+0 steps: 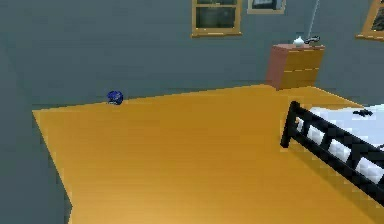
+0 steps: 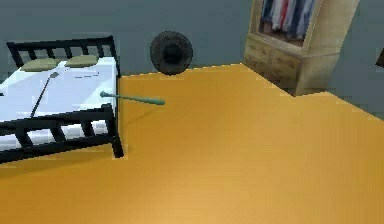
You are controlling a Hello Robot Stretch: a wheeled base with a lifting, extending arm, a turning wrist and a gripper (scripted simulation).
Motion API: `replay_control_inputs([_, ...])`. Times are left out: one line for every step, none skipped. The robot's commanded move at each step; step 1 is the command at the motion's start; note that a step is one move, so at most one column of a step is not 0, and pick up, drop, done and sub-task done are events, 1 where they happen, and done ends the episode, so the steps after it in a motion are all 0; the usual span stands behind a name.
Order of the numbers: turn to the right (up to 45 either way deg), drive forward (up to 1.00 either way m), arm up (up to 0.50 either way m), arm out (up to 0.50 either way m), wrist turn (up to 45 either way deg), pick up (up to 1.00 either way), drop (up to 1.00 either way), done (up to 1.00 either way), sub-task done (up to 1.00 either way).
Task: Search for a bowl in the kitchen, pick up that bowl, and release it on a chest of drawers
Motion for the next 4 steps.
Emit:
replay_control_inputs([0.0, 0.20, 0.00, 0.00, 0.0, 0.00, 0.00, 0.00, 0.00])
replay_control_inputs([-21.0, 0.00, 0.00, 0.00, 0.0, 0.00, 0.00, 0.00, 0.00])
replay_control_inputs([0.0, 1.00, 0.00, 0.00, 0.0, 0.00, 0.00, 0.00, 0.00])
replay_control_inputs([-6.0, 0.00, 0.00, 0.00, 0.0, 0.00, 0.00, 0.00, 0.00])
